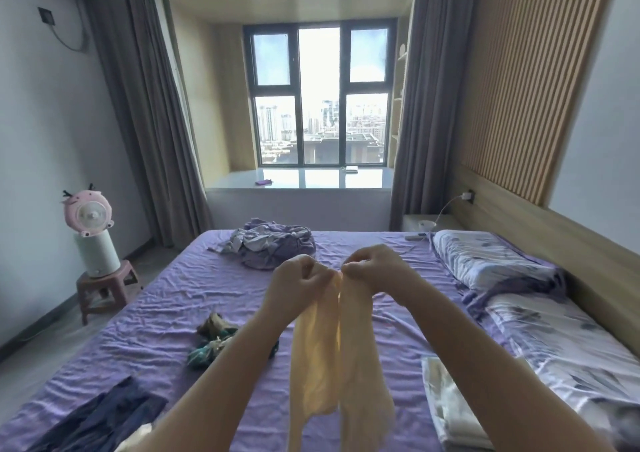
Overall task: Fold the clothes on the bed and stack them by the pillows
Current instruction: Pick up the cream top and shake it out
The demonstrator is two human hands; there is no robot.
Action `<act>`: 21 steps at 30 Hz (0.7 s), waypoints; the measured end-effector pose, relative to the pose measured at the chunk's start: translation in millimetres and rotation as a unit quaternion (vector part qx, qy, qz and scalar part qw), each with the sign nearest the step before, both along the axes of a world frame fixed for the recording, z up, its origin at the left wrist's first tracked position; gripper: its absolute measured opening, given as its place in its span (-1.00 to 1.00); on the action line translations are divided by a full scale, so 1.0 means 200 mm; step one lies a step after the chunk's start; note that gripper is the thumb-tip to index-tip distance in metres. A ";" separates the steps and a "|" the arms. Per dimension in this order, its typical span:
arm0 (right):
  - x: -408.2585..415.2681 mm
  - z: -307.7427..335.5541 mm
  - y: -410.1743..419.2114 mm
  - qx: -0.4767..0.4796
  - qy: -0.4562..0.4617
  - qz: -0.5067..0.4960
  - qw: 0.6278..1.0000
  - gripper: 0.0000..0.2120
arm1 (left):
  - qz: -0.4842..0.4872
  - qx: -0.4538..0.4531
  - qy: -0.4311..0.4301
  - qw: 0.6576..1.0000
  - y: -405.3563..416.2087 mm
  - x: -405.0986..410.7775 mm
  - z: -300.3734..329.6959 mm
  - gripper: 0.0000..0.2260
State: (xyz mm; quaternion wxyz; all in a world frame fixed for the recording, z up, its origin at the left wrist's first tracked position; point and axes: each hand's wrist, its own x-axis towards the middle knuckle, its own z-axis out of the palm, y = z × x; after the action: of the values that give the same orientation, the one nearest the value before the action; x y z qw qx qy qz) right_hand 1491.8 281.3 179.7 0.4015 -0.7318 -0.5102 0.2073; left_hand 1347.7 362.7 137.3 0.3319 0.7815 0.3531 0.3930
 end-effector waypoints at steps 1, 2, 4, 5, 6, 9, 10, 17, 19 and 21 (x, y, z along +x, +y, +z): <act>-0.01 0.00 -0.02 -0.007 0.062 0.021 0.998 -0.80 | -0.007 -0.009 -0.006 1.000 0.00 0.00 -0.01 -0.79; -0.02 -0.01 -0.04 -0.011 0.122 0.050 0.991 -0.78 | -0.014 -0.020 -0.013 1.000 0.00 0.00 -0.01 -0.78; -0.03 -0.03 -0.07 -0.010 0.181 0.107 0.978 -0.79 | -0.015 -0.035 -0.027 0.999 0.00 0.00 -0.01 -0.80; -0.03 -0.04 -0.09 -0.006 0.161 0.118 0.980 -0.77 | -0.008 -0.038 -0.032 0.999 0.00 -0.01 -0.01 -0.82; -0.03 -0.05 -0.10 0.000 0.114 0.110 0.987 -0.75 | -0.003 -0.038 -0.034 0.999 0.01 -0.01 -0.01 -0.84; -0.03 -0.07 -0.10 0.028 -0.038 0.055 0.997 -0.86 | -0.014 -0.037 -0.020 0.999 0.02 -0.02 0.01 -0.85; -0.03 -0.07 -0.10 0.034 -0.040 0.053 0.997 -0.89 | -0.026 -0.037 -0.015 0.999 0.01 -0.01 0.01 -0.85; -0.04 -0.02 -0.14 0.019 0.296 0.139 0.945 -0.76 | -0.025 -0.024 -0.054 0.998 0.00 -0.04 0.01 -0.87; -0.05 -0.02 -0.15 0.036 0.280 0.128 0.951 -0.84 | -0.016 -0.027 -0.073 0.997 0.01 -0.06 0.02 -0.87; -0.06 -0.03 -0.14 0.058 0.197 0.074 0.976 -0.91 | -0.032 -0.033 -0.074 0.996 0.00 -0.07 0.03 -0.90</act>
State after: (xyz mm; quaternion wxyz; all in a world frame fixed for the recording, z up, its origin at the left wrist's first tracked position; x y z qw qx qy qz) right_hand 1479.0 253.2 173.7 0.5191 -0.6124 -0.4853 0.3464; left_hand 1333.0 362.0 142.9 0.3953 0.7496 0.3150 0.4274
